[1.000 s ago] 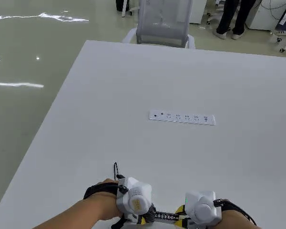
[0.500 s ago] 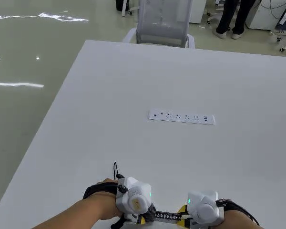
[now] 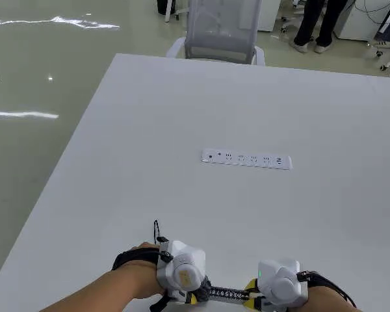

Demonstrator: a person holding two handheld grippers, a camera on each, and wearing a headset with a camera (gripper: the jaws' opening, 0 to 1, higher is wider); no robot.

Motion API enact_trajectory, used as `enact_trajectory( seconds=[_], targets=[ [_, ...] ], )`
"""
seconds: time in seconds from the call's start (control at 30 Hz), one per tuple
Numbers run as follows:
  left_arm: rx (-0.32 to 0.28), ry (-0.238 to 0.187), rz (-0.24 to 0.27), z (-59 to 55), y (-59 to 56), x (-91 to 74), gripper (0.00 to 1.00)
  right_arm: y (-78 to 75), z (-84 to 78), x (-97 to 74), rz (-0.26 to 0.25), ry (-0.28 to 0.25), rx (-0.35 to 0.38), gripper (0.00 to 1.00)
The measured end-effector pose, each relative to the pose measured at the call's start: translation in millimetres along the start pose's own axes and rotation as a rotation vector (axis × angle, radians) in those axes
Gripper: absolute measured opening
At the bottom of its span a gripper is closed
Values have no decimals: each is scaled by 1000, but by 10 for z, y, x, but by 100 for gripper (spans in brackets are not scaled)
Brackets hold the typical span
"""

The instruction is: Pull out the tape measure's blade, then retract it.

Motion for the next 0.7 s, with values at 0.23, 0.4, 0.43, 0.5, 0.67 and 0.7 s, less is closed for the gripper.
enact_trajectory(
  seconds=[0.23, 0.4, 0.43, 0.5, 0.67, 0.7],
  targets=[
    [0, 0, 0, -2, 2, 2, 35, -13, -32, -22, -2, 7, 1, 11],
    [0, 0, -2, -4, 6, 9, 35, -21, -59, -35, -4, 10, 1, 11],
    [0, 0, -2, -4, 3, 10, 35, -22, -63, -38, -5, 10, 2, 11],
    [0, 0, -1, -4, 3, 12, 35, -26, -72, -41, -5, 10, 1, 11],
    [-1, -1, -2, -4, 4, 17, 35, -28, -84, -45, -5, 10, 2, 11],
    [-1, 0, -2, -4, 2, 18, 35, -29, -88, -47, -5, 10, 3, 11]
  ],
)
Point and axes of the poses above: the centre of the closed fingertips' face, and the gripper's own axes: x roughly forward along the fingers, y roughly to its left, z roughly out of its top, the point moved 9 cm from there along -x, roughly backward along the fingers, and after that the axes turned 15 degrees about x, right-handed, at the moved point
